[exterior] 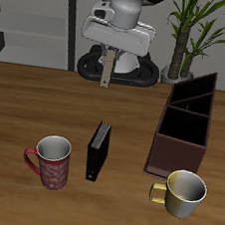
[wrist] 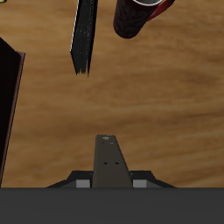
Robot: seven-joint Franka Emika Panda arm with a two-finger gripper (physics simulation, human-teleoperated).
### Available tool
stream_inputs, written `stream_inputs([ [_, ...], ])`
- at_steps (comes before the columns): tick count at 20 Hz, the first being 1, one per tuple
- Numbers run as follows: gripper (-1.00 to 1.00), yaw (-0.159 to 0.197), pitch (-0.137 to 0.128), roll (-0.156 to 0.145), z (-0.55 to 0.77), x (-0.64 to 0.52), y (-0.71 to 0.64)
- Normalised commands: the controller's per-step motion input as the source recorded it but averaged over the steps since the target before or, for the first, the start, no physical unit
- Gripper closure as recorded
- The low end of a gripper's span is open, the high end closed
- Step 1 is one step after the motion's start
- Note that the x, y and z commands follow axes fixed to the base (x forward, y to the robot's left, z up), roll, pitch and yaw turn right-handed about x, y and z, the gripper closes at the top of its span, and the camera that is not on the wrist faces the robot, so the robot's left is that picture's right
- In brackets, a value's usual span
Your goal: Place the yellow book into the left desk caddy's left compartment
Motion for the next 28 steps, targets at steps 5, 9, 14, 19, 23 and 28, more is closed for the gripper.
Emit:
stream_inputs([
  [5, 1.00, 0.062, -0.017, 0.107, 0.16, -0.07, 0.73],
  [9, 1.00, -0.011, 0.032, 0.050, 0.01, 0.03, 0.34],
  [14, 1.00, -0.002, 0.052, 0.014, -0.01, 0.03, 0.56],
  [19, 1.00, 0.039, -0.012, 0.042, -0.02, -0.01, 0.49],
  [23, 1.00, -0.023, 0.026, 0.027, -0.11, -0.04, 0.44],
  [28, 1.00, 0.017, -0.004, 0.041, -0.10, -0.21, 0.27],
])
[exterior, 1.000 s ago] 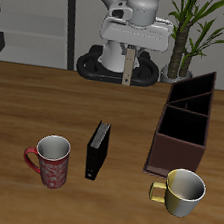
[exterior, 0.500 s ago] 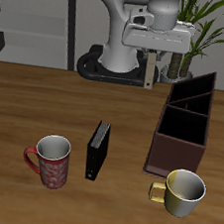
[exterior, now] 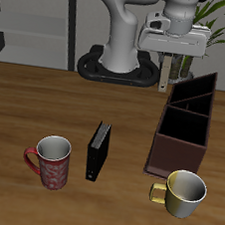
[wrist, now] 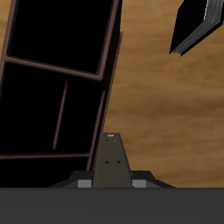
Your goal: Place the yellow book into the left desk caddy's left compartment
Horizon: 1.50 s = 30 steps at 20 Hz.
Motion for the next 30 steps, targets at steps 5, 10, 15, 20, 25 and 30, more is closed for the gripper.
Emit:
stream_inputs([
  [5, 1.00, -0.025, -0.015, -0.044, -0.12, -0.29, 0.13],
  [10, 1.00, -0.017, 0.012, -0.067, -0.14, -0.20, 0.09],
  [15, 1.00, 0.004, -0.018, -0.018, -0.07, -0.22, 0.37],
  [20, 1.00, 0.015, -0.006, 0.036, 0.00, -0.09, 0.32],
  [25, 1.00, -0.014, -0.020, 0.024, 0.08, -0.08, 0.24],
  [30, 1.00, -0.033, 0.037, -0.007, -0.05, 0.13, 0.20],
])
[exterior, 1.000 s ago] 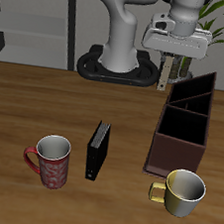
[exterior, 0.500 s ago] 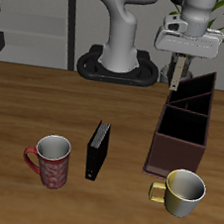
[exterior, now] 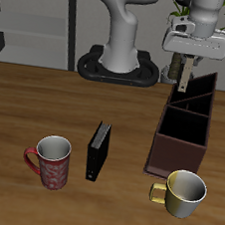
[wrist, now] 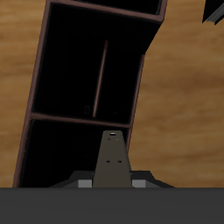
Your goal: Place the yellow book into the left desk caddy's left compartment
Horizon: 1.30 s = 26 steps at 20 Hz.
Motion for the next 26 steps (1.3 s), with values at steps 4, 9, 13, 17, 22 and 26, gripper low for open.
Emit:
stream_inputs([
  [4, 1.00, 0.023, 0.005, 0.050, -0.03, 0.11, 0.19],
  [9, 1.00, -0.017, 0.026, -0.001, -0.08, 0.04, 0.12],
  [13, 1.00, 0.016, 0.001, 0.053, -0.07, -0.05, 0.19],
  [17, 1.00, -0.014, 0.049, 0.009, -0.22, 0.03, 0.11],
  [22, 1.00, 0.024, 0.012, 0.049, -0.22, -0.09, 0.17],
  [26, 1.00, 0.012, 0.044, -0.020, -0.30, 0.13, -0.01],
])
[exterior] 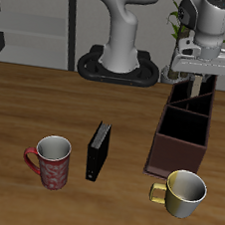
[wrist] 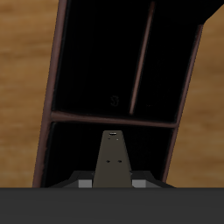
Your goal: Place the yellow book into the left desk caddy's left compartment
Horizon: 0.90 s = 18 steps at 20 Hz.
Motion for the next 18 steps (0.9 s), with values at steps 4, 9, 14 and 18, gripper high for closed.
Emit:
stream_inputs([
  [4, 1.00, -0.002, 0.078, -0.004, -0.39, 0.09, -0.01],
  [9, 1.00, 0.026, 0.054, 0.003, -0.30, 0.11, 0.00],
  [14, -1.00, 0.029, 0.054, 0.094, -0.10, 0.04, 0.09],
  [18, -1.00, -0.045, -0.021, -0.050, 0.14, 0.01, -0.16],
])
